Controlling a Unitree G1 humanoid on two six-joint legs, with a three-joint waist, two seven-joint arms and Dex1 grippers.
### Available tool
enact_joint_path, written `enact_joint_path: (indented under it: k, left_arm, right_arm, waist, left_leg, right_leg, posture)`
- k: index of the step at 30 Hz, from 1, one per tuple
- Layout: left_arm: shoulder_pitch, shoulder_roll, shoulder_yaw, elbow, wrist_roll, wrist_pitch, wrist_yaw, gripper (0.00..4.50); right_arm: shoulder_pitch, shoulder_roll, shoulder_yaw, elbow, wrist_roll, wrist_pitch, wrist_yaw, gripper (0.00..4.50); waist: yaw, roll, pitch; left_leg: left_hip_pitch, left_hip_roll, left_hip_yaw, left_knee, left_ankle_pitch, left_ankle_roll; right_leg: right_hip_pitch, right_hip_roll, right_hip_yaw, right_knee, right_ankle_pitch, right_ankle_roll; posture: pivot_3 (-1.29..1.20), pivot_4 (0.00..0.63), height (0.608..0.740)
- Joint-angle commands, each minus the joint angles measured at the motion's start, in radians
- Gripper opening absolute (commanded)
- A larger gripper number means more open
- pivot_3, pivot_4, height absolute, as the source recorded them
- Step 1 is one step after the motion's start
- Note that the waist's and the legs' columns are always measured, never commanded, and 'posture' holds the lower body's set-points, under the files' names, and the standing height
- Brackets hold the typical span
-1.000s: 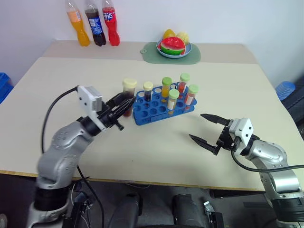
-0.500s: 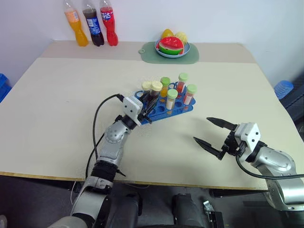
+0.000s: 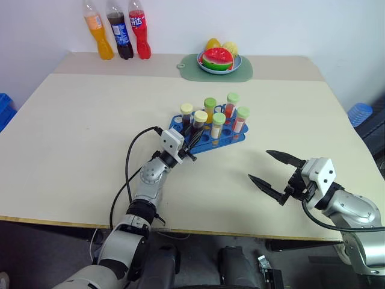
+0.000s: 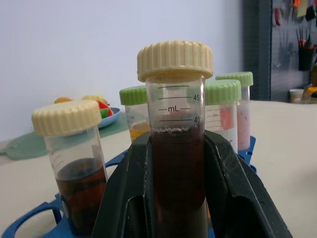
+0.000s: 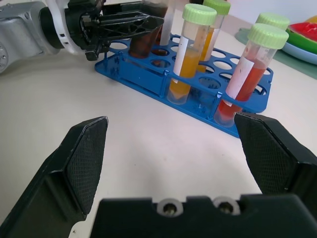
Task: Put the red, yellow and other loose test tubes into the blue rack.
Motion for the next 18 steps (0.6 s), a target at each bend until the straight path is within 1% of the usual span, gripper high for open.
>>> enact_joint_path:
  k: [1, 2, 5, 8, 11, 14, 17, 18]
  left_arm:
    - [0.012, -0.005, 0.029, 0.031, -0.059, 0.032, -0.082, 1.8]
    - [0.015, -0.007, 0.033, 0.024, -0.06, 0.031, -0.083, 2.22]
    - [0.031, -0.003, 0.036, -0.022, -0.065, 0.05, -0.094, 3.71]
    - [0.074, 0.008, 0.032, -0.144, -0.149, 0.145, -0.202, 3.71]
    - [0.133, 0.048, 0.039, -0.316, -0.198, 0.253, -0.221, 3.71]
    - [0.234, 0.139, 0.063, -0.511, -0.209, 0.35, -0.199, 3.71]
    - [0.354, 0.249, 0.109, -0.658, -0.237, 0.448, -0.193, 3.71]
    - [0.38, 0.271, 0.118, -0.686, -0.247, 0.475, -0.189, 3.71]
  right_arm:
    - [0.011, 0.001, -0.025, -0.033, 0.01, -0.016, -0.004, 4.5]
    - [0.014, 0.001, -0.028, -0.031, 0.012, -0.017, -0.003, 4.5]
    - [0.018, 0.002, -0.033, -0.024, 0.014, -0.022, -0.002, 4.5]
    - [0.016, 0.004, -0.031, -0.02, 0.013, -0.025, -0.002, 4.5]
    - [0.019, 0.007, -0.03, -0.008, 0.012, -0.036, 0.003, 4.5]
    - [0.022, 0.01, -0.03, 0.014, 0.014, -0.049, 0.011, 4.5]
    - [0.024, 0.014, -0.033, 0.039, 0.019, -0.059, 0.016, 4.5]
    - [0.024, 0.015, -0.034, 0.045, 0.018, -0.062, 0.018, 4.5]
  waist:
    - [0.0, 0.0, 0.0]
    - [0.0, 0.0, 0.0]
    - [-0.001, 0.001, 0.0]
    - [-0.003, 0.001, -0.001]
    - [-0.007, 0.001, 0.0]
    - [-0.012, 0.001, 0.0]
    - [-0.025, 0.002, -0.001]
    - [-0.025, 0.002, -0.001]
  left_leg:
    - [0.0, 0.0, 0.0, 0.0, 0.0, 0.0]
    - [0.0, 0.0, 0.0, 0.0, 0.0, 0.0]
    - [0.0, 0.0, 0.0, 0.0, 0.0, 0.0]
    - [0.0, 0.0, 0.0, 0.0, 0.0, 0.0]
    - [0.0, 0.0, -0.001, -0.001, 0.0, 0.0]
    - [0.0, 0.001, -0.001, -0.001, 0.0, 0.0]
    - [0.0, 0.001, -0.001, -0.002, 0.0, 0.0]
    - [0.0, 0.001, -0.001, -0.002, 0.0, 0.0]
  right_leg:
    - [0.0, 0.0, 0.0, 0.0, 0.0, 0.0]
    - [0.0, 0.0, 0.0, 0.0, 0.0, 0.0]
    - [0.0, 0.0, 0.0, 0.0, 0.0, 0.0]
    - [0.0, 0.0, 0.0, 0.0, 0.0, 0.0]
    - [-0.001, 0.0, 0.0, 0.0, 0.0, 0.0]
    - [-0.002, 0.001, 0.0, 0.001, 0.0, 0.0]
    - [-0.002, 0.001, 0.001, 0.001, 0.0, 0.0]
    - [-0.002, 0.001, 0.001, 0.001, 0.0, 0.0]
  posture:
    - [0.0, 0.15, 0.74]
    - [0.0, 0.15, 0.74]
    - [0.0, 0.15, 0.74]
    - [0.0, 0.15, 0.74]
    - [0.0, 0.15, 0.74]
    - [0.0, 0.15, 0.74]
    - [0.0, 0.15, 0.74]
    - [0.0, 0.15, 0.74]
